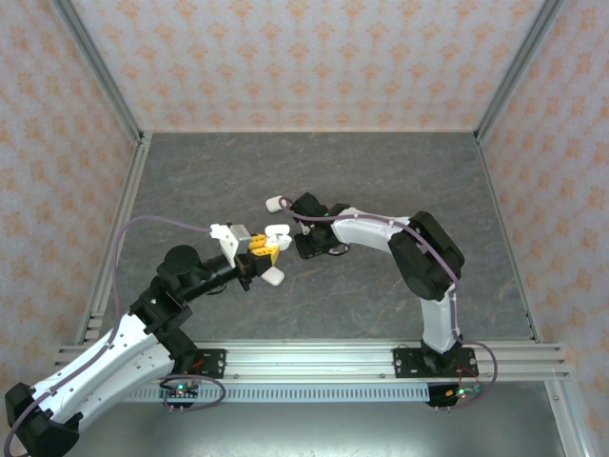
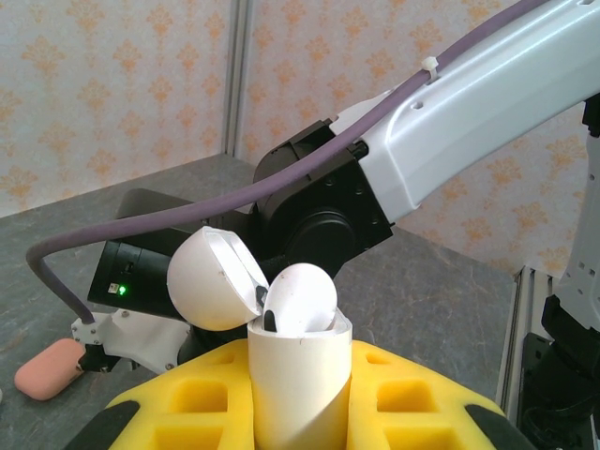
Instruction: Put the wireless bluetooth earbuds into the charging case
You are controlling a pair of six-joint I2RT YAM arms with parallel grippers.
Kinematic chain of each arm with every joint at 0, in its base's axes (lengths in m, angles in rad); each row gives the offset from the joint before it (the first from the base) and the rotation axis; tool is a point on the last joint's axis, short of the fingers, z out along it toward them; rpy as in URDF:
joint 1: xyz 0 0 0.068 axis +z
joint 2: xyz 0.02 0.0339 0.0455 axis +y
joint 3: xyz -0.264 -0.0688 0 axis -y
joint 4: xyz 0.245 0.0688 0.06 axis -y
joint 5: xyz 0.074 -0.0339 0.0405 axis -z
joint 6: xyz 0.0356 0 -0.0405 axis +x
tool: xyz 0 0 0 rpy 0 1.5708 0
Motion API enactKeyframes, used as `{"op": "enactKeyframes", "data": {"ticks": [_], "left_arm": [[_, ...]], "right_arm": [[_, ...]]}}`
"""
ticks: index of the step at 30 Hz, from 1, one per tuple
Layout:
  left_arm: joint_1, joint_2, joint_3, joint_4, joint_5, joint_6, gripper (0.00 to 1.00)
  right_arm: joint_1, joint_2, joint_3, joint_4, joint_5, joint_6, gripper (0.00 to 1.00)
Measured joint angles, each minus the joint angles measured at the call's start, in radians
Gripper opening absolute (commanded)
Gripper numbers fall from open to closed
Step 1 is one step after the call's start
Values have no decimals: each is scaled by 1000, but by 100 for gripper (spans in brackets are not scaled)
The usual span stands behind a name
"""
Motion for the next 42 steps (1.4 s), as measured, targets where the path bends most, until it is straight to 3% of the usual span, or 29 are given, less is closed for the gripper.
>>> {"op": "enactKeyframes", "data": {"ticks": [14, 32, 42], "left_arm": [[0, 10, -6, 5, -18, -6, 0], [0, 144, -19, 82, 36, -65, 0], [0, 233, -1, 142, 111, -91, 0]], "right_arm": [[3, -56, -16, -30, 34, -55, 19], [2, -632, -167, 11, 106, -292, 19], [2, -895, -219, 112, -18, -461, 19]]}}
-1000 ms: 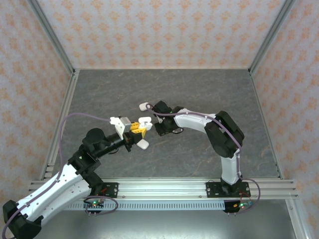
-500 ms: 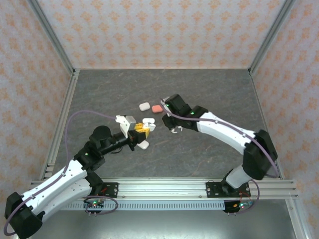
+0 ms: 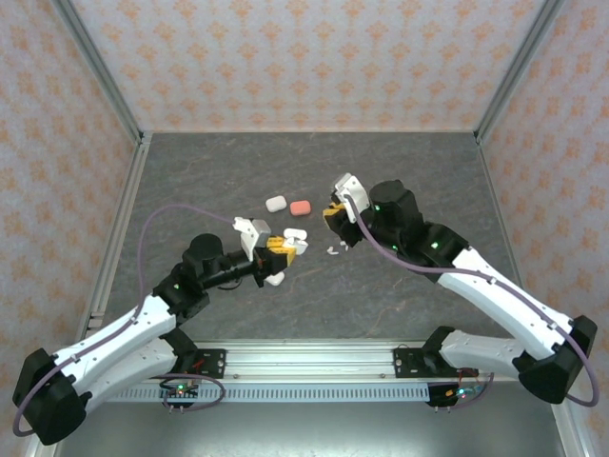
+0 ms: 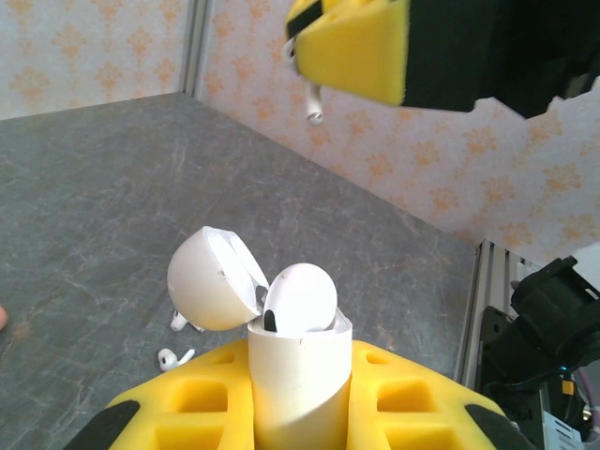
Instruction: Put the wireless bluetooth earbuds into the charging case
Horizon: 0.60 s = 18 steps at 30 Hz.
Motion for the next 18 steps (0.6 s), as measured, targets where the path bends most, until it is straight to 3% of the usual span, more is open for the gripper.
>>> {"op": "enactKeyframes", "data": {"ticks": [18], "left_arm": [[0, 24, 35, 82, 56, -42, 0]], "right_arm": [[3, -15, -44, 77, -206, -117, 19]]}}
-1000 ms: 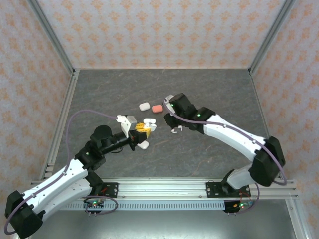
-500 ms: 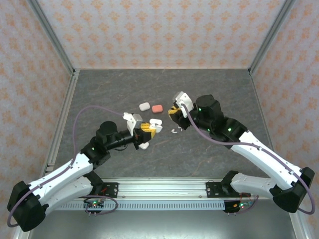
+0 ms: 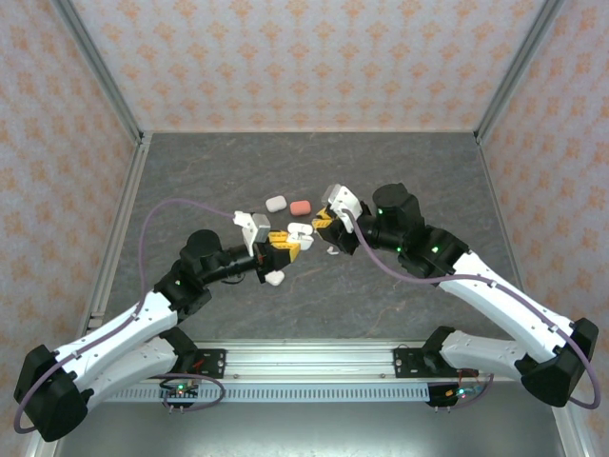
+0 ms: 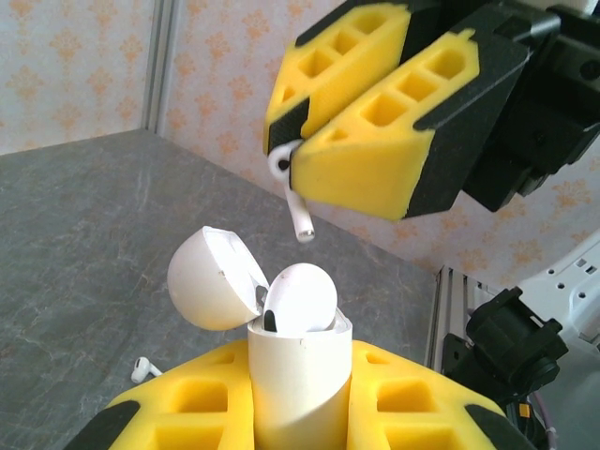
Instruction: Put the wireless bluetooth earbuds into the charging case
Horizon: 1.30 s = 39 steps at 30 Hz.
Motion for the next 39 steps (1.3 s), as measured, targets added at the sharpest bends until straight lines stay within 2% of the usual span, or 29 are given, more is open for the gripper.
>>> {"op": "enactKeyframes", "data": {"ticks": [39], "left_arm": [[-8, 2, 1, 36, 11, -11, 0]], "right_arm": [[6, 29, -16, 15, -123, 4, 19]]}}
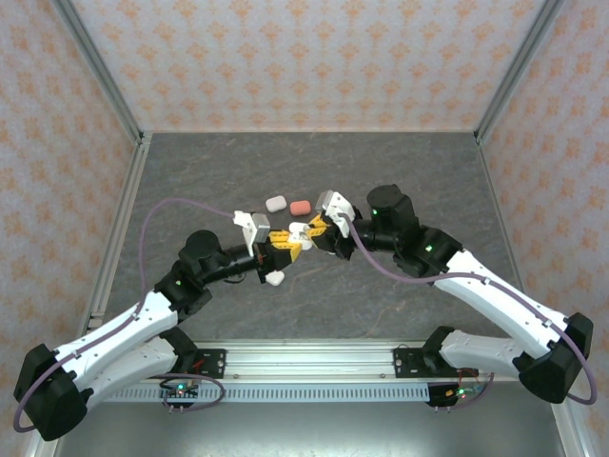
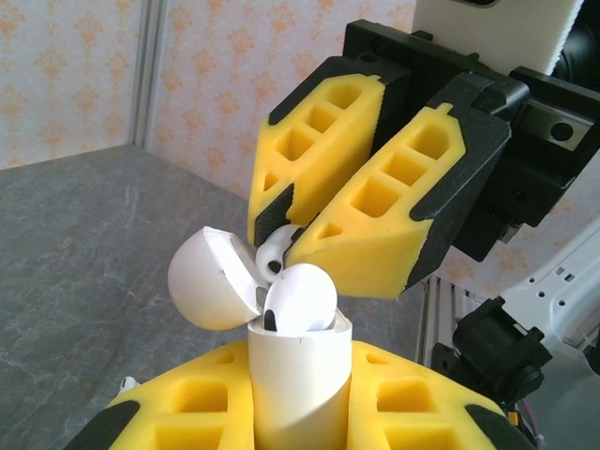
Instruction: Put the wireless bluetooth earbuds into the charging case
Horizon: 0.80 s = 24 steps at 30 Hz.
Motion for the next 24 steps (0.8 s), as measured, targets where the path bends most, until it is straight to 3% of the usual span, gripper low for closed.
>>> {"op": "enactKeyframes", "data": {"ticks": [24], "left_arm": [[-5, 5, 0, 36, -4, 0, 0]], "right_arm": [[-1, 35, 83, -70, -20, 57, 41]]}}
